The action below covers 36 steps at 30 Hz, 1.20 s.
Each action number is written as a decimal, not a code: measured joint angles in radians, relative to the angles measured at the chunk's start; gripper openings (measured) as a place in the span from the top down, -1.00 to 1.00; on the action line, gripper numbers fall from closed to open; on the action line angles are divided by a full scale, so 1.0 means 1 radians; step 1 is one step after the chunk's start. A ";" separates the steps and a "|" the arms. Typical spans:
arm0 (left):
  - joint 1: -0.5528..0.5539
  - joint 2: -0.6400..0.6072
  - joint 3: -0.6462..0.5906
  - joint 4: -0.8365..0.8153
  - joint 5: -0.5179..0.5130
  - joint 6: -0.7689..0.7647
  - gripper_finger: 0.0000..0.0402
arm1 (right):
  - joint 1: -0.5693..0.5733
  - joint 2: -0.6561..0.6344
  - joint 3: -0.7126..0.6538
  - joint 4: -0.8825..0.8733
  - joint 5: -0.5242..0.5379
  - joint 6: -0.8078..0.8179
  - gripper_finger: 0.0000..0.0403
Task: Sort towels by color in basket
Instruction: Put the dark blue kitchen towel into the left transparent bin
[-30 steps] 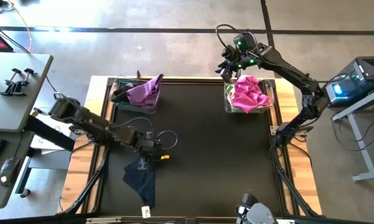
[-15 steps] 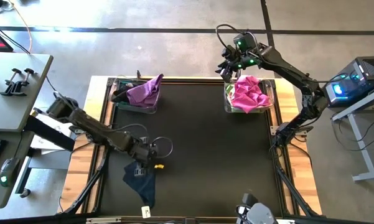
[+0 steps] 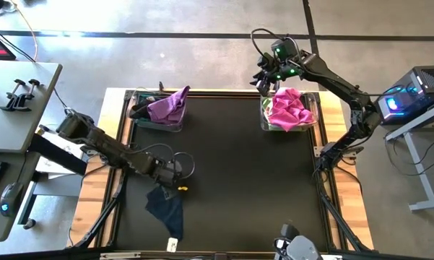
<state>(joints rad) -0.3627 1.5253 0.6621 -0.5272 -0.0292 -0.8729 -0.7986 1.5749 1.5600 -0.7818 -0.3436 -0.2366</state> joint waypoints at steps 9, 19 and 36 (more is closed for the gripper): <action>0.066 -0.018 0.012 -0.012 -0.097 -0.031 0.97 | 0.000 0.000 0.000 0.000 0.000 -0.007 0.20; 0.165 -0.178 0.235 -0.341 -0.138 0.204 1.00 | 0.000 0.000 0.000 0.000 0.000 -0.004 0.20; 0.374 -0.273 0.434 -0.438 -0.353 0.438 1.00 | 0.000 0.000 0.000 0.000 0.000 -0.005 0.20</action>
<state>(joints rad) 0.0112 1.2519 1.0962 -0.9650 -0.3819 -0.4350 -0.7986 1.5753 1.5600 -0.7814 -0.3435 -0.2413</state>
